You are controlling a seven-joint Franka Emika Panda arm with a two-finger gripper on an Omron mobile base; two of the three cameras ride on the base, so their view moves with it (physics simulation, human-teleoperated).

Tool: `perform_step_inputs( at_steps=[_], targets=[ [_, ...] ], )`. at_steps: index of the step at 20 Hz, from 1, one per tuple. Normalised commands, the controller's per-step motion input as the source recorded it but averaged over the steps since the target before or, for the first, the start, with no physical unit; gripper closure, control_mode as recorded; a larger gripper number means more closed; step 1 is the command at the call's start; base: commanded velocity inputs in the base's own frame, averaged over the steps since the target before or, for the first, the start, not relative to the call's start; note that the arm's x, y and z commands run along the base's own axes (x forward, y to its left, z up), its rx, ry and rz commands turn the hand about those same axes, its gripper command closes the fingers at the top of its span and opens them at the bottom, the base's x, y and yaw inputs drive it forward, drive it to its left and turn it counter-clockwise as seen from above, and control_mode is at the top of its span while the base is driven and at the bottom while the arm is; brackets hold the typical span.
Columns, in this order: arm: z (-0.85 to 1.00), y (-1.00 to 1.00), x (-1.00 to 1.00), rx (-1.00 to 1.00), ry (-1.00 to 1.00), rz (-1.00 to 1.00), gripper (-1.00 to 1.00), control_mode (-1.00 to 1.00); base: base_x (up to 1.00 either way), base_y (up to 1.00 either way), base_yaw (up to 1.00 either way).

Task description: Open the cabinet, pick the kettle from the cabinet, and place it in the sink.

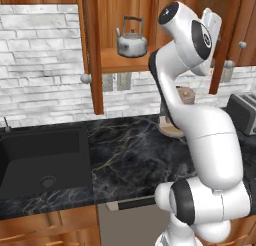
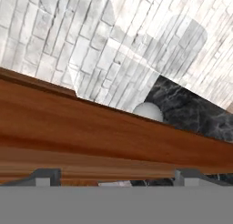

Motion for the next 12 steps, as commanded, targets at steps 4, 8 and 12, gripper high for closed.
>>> perform_step_inputs(
  at_steps=[4, 8, 12],
  targets=[
    [0.00, -0.44, -0.26, 0.00, 0.00, -0.02, -1.00, -1.00, 0.00, 0.00, 0.00],
    [0.04, -0.47, -0.22, 0.00, 0.00, -0.01, -1.00, -1.00, 0.00, 0.00, 0.00],
    [0.05, -0.45, -0.17, 0.00, 0.00, 0.00, -1.00, -1.00, 0.00, 0.00, 0.00]
  ],
)
